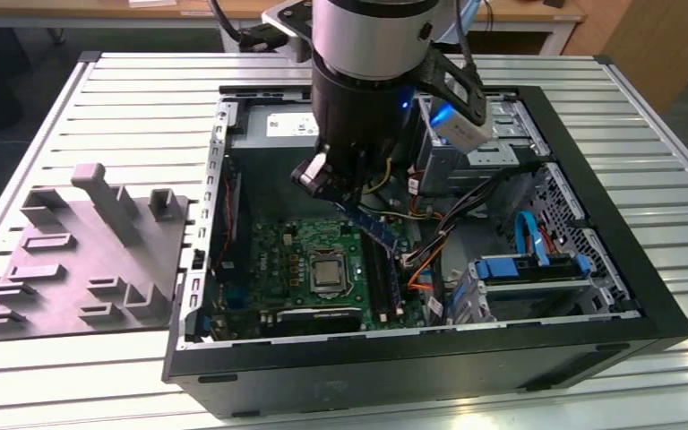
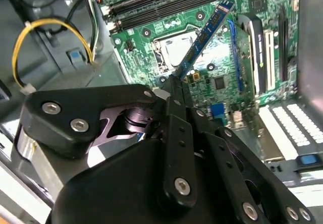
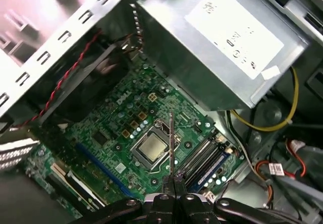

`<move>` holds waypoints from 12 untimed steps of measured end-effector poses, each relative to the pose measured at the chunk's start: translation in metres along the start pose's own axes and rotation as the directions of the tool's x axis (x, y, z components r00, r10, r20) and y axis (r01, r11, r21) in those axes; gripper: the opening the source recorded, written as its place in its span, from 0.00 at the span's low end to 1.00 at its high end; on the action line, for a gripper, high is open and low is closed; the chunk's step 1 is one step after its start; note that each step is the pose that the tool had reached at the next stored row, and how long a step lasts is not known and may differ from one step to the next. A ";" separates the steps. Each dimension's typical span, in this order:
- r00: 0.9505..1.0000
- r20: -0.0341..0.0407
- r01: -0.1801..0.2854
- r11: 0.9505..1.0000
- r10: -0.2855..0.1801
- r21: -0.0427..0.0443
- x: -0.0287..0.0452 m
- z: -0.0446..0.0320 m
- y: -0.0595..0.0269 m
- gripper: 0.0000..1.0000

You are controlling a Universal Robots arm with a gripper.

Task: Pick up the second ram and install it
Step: 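Insert the second ram into the second slot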

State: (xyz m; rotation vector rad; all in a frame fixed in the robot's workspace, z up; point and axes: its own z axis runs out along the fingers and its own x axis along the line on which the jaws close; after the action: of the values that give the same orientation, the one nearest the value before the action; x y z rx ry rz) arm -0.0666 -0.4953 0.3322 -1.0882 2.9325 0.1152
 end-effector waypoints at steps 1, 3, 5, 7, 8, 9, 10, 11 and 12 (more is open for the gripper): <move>1.000 0.001 -0.018 1.000 0.018 0.001 0.0000 0.0001 0.0000 0.11; 0.999 0.004 -0.054 0.999 0.054 0.002 0.0000 0.0003 0.0000 0.11; 0.996 0.006 -0.091 0.996 0.091 0.003 0.0000 0.0006 0.0000 0.11; 0.992 0.008 -0.126 0.992 0.126 0.004 0.0001 0.0008 -0.0001 0.11; 0.990 0.010 -0.144 0.990 0.144 0.005 0.0001 0.0009 -0.0001 0.11; 0.987 0.011 -0.162 0.987 0.162 0.005 0.0001 0.0010 -0.0001 0.11; 0.983 0.012 -0.181 0.983 0.181 0.006 0.0001 0.0012 -0.0001 0.11; 0.980 0.014 -0.199 0.980 0.199 0.006 0.0001 0.0015 -0.0001 0.11; 0.976 0.015 -0.216 0.976 0.216 0.006 0.0001 0.0017 -0.0001 0.11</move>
State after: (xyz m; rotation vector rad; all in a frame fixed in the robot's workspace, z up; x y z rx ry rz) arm -0.0666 -0.4954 0.3305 -0.7600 3.0261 0.1120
